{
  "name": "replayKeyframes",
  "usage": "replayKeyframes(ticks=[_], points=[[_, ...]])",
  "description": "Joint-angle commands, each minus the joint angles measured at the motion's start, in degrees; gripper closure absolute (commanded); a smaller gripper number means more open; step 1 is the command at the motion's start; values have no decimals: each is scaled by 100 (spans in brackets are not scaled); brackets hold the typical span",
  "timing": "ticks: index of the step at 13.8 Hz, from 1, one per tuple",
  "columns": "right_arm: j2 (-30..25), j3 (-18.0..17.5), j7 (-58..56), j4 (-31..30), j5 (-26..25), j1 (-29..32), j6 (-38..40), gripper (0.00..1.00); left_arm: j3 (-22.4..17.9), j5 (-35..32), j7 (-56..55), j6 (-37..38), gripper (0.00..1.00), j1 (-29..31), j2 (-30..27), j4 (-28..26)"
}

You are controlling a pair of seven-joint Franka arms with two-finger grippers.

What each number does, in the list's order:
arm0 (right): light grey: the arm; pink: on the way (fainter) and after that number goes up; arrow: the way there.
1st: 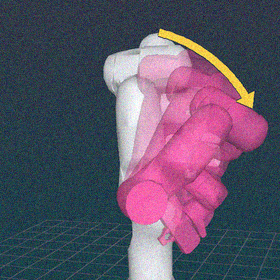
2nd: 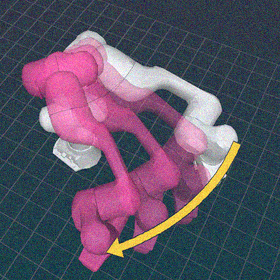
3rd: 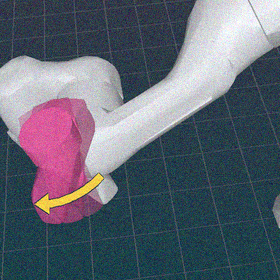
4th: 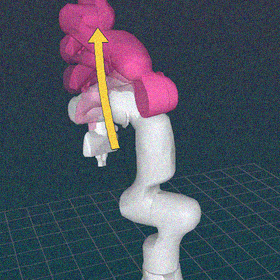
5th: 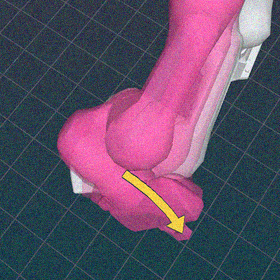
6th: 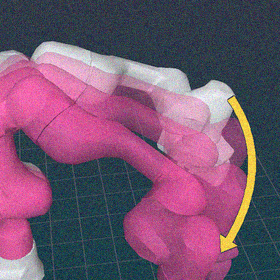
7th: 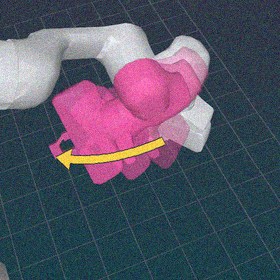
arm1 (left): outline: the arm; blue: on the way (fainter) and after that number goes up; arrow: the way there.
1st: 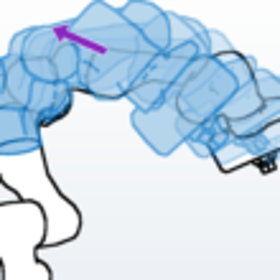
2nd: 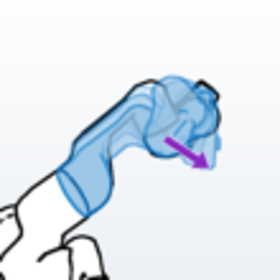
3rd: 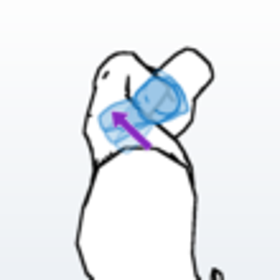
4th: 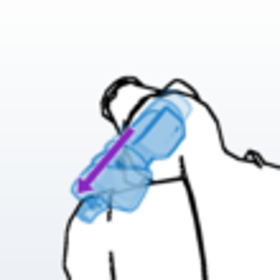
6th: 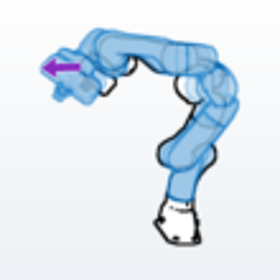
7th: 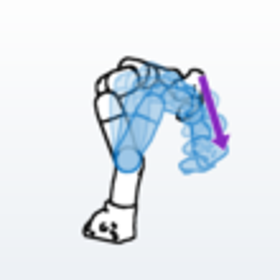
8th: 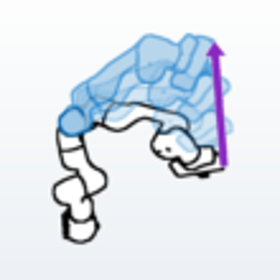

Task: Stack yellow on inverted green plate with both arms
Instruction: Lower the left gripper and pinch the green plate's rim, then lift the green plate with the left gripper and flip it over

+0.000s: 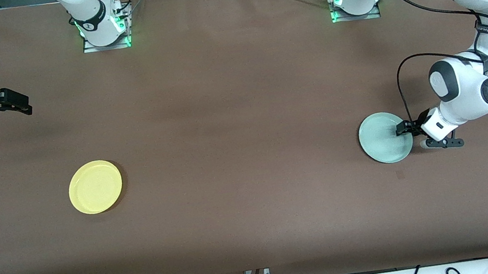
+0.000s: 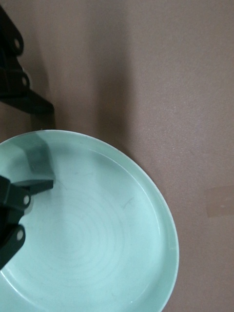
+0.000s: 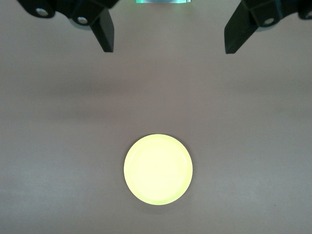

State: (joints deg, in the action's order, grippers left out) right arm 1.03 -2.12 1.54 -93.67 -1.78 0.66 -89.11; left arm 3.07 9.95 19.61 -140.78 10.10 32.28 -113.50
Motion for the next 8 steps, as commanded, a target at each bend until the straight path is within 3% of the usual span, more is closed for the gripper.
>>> replayKeyframes(ticks=[1,2,8], points=[[-120,-34,-5,-107,73,57,-19,0,-26,218,201,-81,88,-26,-223,-269],[-111,-25,-14,-107,73,57,-19,0,-26,218,201,-81,98,-26,-223,-269],[-111,-25,-23,-107,73,57,-1,0,-17,218,210,-38,100,-43,-240,-234]])
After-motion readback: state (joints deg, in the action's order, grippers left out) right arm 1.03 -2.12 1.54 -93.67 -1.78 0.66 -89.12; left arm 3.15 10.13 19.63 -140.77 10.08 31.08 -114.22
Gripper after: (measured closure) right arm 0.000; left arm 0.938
